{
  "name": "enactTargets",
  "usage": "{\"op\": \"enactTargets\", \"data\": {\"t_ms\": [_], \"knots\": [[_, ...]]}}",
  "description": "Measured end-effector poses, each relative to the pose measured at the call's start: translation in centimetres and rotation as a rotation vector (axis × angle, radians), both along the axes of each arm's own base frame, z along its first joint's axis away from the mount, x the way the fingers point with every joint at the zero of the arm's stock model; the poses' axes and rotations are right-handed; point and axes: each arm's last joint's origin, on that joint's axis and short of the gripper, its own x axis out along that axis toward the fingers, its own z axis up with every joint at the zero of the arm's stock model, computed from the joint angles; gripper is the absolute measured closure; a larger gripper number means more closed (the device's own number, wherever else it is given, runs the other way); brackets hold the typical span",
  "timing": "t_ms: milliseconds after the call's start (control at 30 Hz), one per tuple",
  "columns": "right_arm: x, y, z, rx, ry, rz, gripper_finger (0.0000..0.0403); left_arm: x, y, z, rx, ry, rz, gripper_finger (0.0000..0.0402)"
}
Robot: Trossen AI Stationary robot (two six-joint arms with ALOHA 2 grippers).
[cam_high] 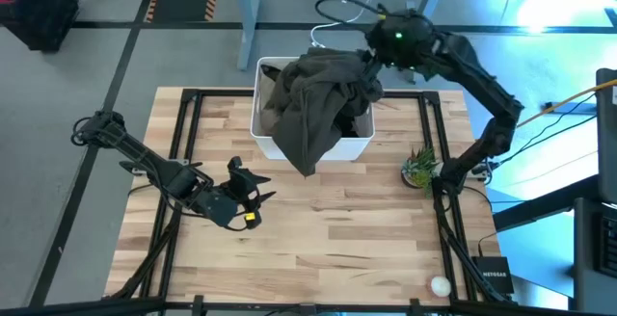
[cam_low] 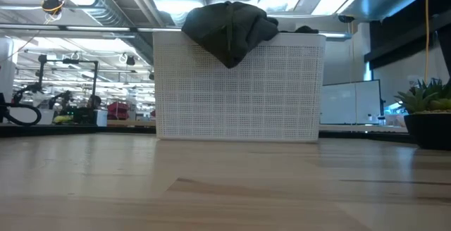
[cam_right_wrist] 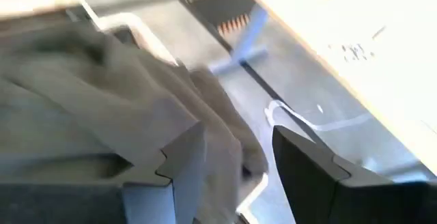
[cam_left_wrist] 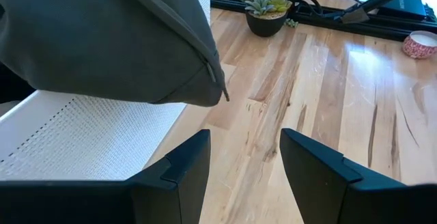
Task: Sort clothes
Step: Put the black jacket into the white laundry bin
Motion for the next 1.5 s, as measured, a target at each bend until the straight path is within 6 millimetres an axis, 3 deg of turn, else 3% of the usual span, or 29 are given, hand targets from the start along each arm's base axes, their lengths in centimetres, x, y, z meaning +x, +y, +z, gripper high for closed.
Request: {"op": "enactTargets", "data": {"t_ms": [100,233,367,467,600,767,900,1000,1167,1333,1500], "knots": [[0.1,2.0,1.7,0.024,-0.085,0.115,0.0216,0.0,0.0,0.0,-0.006,-0.003,0.003,0.0229],[2.0,4.9,1.3,0.092,-0.116,0.362,0.0215,0.0,0.0,0.0,-0.006,-0.003,0.003,0.0229],[5.1,7.5,-2.0,0.072,-0.040,0.532,0.0215,0.0,0.0,0.0,-0.006,-0.003,0.003,0.0229],[7.1,8.3,-5.5,-0.005,0.041,0.582,0.0215,0.0,0.0,0.0,-0.006,-0.003,0.003,0.0229],[8.1,7.0,-10.2,-0.113,0.187,0.431,0.0214,0.0,0.0,0.0,-0.003,0.001,0.002,0.0229],[6.9,3.4,-14.1,-0.194,0.406,0.189,0.0214,0.0,0.0,0.0,0.010,0.007,-0.004,0.0229],[4.4,-1.2,-16.5,-0.056,0.424,-0.001,0.0214,0.0,0.0,0.0,0.004,0.004,0.000,0.0229],[2.7,-3.5,-18.9,0.122,0.377,-0.041,0.0214,0.0,0.0,0.0,0.000,0.002,0.002,0.0229],[1.4,-4.0,-21.7,0.230,0.393,0.004,0.0214,0.0,0.1,0.0,0.005,0.004,0.002,0.0229],[1.9,-2.9,-20.8,0.184,0.475,0.010,0.0214,0.0,0.1,0.0,0.008,0.005,0.003,0.0229],[2.5,-1.0,-14.5,0.089,0.364,0.057,0.0214,0.1,0.1,0.0,0.006,0.003,0.003,0.0229]]}}
